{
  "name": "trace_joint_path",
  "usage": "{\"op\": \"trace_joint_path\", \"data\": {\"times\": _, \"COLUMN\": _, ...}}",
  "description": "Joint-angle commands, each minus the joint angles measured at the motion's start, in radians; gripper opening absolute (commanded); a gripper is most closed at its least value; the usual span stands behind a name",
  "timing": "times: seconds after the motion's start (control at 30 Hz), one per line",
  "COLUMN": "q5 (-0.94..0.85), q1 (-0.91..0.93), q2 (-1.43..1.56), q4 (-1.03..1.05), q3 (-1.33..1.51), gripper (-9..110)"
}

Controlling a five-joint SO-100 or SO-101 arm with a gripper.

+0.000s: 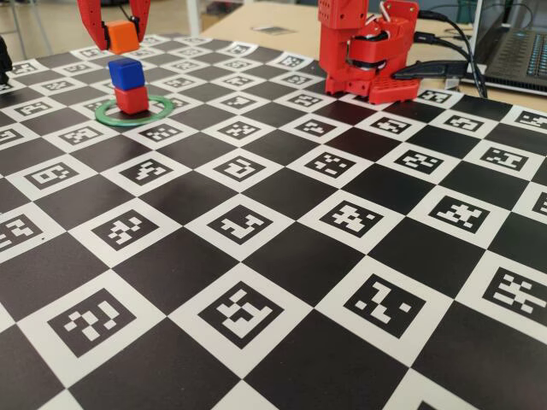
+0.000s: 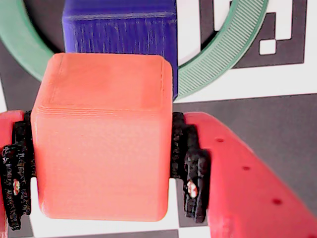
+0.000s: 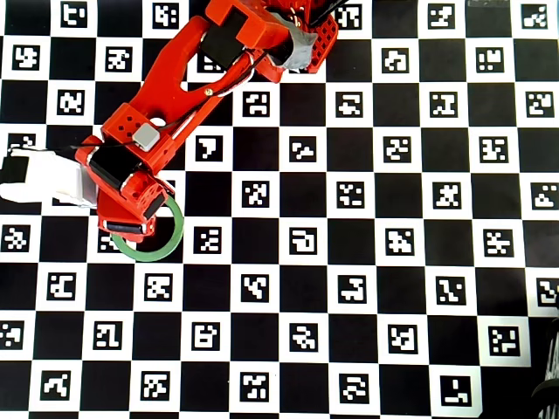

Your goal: Grab the red cube then put it in the green circle then put the blue cube on top and finally the orange cube on top

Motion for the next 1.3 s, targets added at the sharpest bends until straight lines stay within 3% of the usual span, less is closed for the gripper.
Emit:
{"op": "trace_joint_path", "data": {"times": 0.0, "q5": -0.005, "q1": 0.015, "q2": 0.126, "q4": -0.011, "q3": -0.008, "gripper": 11}}
{"op": "trace_joint_path", "data": {"times": 1.27, "q5": -0.014, "q1": 0.035, "q2": 0.129, "q4": -0.067, "q3": 0.040, "gripper": 11}}
